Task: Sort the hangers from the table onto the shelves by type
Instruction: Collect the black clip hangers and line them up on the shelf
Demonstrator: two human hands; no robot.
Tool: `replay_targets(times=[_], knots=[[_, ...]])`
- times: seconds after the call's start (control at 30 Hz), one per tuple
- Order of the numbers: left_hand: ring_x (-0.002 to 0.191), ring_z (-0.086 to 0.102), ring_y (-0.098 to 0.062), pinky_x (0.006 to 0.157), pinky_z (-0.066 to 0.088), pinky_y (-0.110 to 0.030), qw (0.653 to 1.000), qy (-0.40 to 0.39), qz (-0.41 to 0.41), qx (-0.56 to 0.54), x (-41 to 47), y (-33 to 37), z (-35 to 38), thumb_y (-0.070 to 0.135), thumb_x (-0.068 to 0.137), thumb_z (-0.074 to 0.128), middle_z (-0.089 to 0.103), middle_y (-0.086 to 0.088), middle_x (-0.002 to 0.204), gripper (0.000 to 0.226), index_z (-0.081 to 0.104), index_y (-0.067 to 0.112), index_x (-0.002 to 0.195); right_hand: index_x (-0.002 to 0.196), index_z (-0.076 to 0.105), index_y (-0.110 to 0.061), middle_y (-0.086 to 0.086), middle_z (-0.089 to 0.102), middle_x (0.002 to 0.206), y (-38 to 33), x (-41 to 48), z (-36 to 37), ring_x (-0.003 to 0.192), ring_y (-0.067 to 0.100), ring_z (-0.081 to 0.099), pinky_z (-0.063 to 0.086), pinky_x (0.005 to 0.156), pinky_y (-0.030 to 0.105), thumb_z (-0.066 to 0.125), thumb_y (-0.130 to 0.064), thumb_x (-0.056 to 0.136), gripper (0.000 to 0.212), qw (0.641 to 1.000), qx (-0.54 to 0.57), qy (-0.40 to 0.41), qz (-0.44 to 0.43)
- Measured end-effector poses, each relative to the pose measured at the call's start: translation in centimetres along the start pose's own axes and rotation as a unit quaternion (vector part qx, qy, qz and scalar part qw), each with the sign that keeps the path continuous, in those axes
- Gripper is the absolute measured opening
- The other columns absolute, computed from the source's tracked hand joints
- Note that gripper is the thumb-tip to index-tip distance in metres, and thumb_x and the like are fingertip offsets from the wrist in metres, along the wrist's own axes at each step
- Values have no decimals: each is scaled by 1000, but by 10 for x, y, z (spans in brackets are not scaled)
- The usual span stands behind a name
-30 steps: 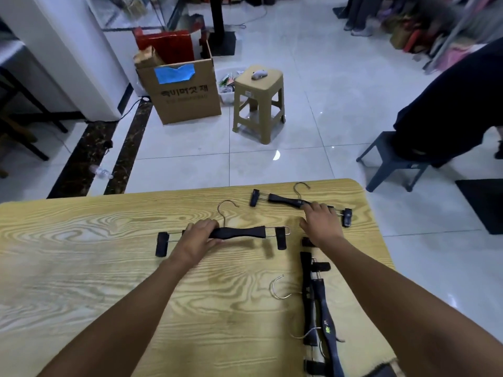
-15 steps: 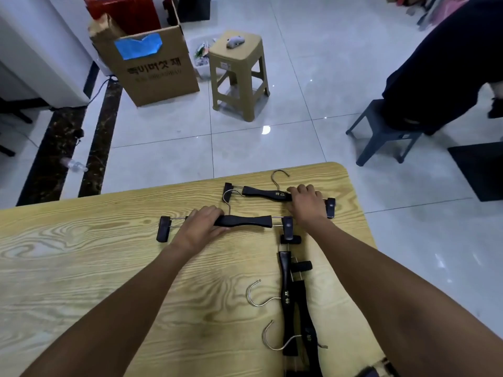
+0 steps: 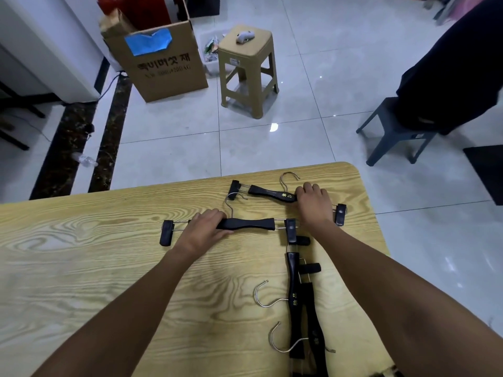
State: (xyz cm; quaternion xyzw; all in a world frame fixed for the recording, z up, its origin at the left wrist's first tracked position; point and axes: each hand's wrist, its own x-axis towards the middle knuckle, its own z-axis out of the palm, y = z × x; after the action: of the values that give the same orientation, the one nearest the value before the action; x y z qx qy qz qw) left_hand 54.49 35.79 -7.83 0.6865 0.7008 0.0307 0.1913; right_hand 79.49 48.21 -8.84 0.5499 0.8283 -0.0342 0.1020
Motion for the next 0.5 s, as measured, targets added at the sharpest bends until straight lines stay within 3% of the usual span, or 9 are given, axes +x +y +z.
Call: replay_targets(times=[0.23,0.5], knots=[[107,49,-17,93,30,-28,999,29,-26,10,-29,4,-16,43,92,52,55,0,110,39,52,14,117,119,46,-9,7,55,119,-8,-4,-28,110,25,51,37,90,33,50,-13,96,23,997,25,72,-16],[99,53,-18,83,35,-28,990,110,-84,-24,-76,21,-47,40,89,59,59,1,103,32,57,13,108,118,48,-9,8,55,114,-25,-32,-86,104,27,51,34,88,36,38,-27,102,26,979,123,153,-52]])
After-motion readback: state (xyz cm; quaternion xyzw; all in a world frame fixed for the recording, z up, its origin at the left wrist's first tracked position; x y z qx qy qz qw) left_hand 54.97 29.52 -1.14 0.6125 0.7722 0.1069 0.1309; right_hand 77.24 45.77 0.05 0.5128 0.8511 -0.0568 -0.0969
